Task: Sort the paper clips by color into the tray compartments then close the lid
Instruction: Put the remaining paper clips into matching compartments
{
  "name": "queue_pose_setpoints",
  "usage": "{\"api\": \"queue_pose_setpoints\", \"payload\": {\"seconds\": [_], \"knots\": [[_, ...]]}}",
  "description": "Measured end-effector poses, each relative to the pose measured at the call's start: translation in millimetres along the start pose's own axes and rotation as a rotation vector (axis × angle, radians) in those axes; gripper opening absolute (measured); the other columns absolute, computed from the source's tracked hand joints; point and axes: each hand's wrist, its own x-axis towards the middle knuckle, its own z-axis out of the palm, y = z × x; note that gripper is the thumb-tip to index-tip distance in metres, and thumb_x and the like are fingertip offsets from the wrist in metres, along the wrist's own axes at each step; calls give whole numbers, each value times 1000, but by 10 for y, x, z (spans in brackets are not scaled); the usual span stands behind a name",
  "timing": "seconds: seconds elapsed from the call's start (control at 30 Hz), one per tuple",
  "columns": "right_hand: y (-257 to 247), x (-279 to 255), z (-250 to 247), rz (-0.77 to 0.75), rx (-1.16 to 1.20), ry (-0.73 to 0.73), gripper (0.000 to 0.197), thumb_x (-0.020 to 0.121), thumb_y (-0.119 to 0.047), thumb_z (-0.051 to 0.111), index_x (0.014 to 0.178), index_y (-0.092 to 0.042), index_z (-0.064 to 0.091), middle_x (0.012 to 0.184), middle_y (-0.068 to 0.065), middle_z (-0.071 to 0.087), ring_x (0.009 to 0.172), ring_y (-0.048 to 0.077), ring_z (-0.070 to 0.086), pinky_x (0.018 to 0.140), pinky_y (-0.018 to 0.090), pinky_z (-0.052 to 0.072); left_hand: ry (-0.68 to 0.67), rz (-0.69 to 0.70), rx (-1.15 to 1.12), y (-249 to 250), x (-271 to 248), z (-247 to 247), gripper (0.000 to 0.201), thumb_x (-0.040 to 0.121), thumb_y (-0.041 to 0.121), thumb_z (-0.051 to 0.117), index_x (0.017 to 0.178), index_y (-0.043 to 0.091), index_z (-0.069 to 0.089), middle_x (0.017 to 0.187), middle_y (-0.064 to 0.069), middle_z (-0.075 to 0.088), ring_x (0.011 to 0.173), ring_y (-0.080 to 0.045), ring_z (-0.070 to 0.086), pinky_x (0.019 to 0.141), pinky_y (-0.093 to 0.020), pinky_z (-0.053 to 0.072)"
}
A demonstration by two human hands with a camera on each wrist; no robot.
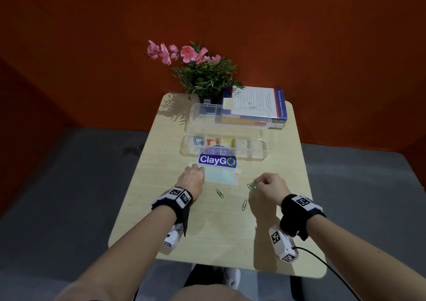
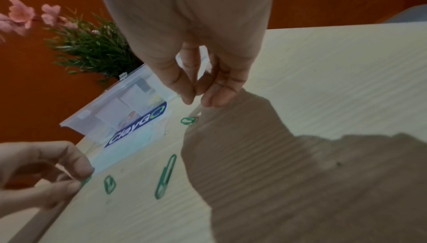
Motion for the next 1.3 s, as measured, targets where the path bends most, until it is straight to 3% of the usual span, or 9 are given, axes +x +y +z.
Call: {"api": "queue_pose_setpoints", "payload": {"seconds": [0.2,0.3,0.37,0.43,0.73,0.9,1.0,1.17,1.3], "knots": [[-136,-98,124,45,-215,-24,21,78,-14,54,90,-9,70,104,11,70,98,30,62,79,28,47,-64,44,-20,-65,24,-45,19,89,1,49,105,6,57,117,-13,52,108,-29,52,92,-40,48],[-233,-120,163,48,-260,-20,12,78,-16,55,89,-11,53,102,10,55,92,31,55,77,32,44,-71,106,-25,-95,7,-81,16,87,6,50,101,7,57,112,-12,54,105,-28,53,89,-39,48],[-258,-116,179,55,-234,-30,22,76,-13,60,94,-12,47,104,9,49,86,26,48,76,32,42,-66,139,-35,-100,-25,-95,16,86,6,49,101,9,55,109,-11,58,102,-28,55,85,-38,47],[-267,-102,184,89,-203,-32,31,72,-13,65,99,-12,50,107,8,50,87,24,47,77,31,42,-62,165,-77,-81,-64,-103,20,86,3,46,104,10,52,109,-11,62,100,-28,56,84,-39,47],[-304,-26,189,58,-337,-77,22,78,-16,57,93,-8,70,112,16,62,100,32,61,81,30,49,-150,303,-144,296,-168,-89,27,90,5,49,115,16,54,118,-4,66,109,-22,61,91,-37,51],[-330,-90,174,-82,-482,-134,25,87,-17,46,103,-1,57,114,22,55,107,37,54,87,37,44,-168,262,-91,327,-123,-70,20,90,7,56,110,10,57,113,-10,63,105,-28,57,89,-38,49],[-269,-162,122,-173,-456,-156,15,86,-13,48,94,-4,57,108,19,64,101,34,58,80,33,44,-161,249,-101,322,-91,-93,18,88,12,62,106,9,60,109,-9,64,101,-26,58,81,-31,46],[-96,-330,77,-321,-460,-301,31,82,-6,53,112,-12,60,109,9,67,104,26,60,84,26,43,-158,245,-119,322,-60,-109,12,86,11,65,97,9,64,106,-8,67,97,-24,60,77,-29,45],[-57,-410,108,-408,-613,-334,27,86,-9,46,112,-7,54,110,15,57,102,33,57,84,35,41,-171,246,-111,317,-47,-123,10,85,13,66,95,10,63,106,-7,62,93,-22,55,76,-28,42]]}}
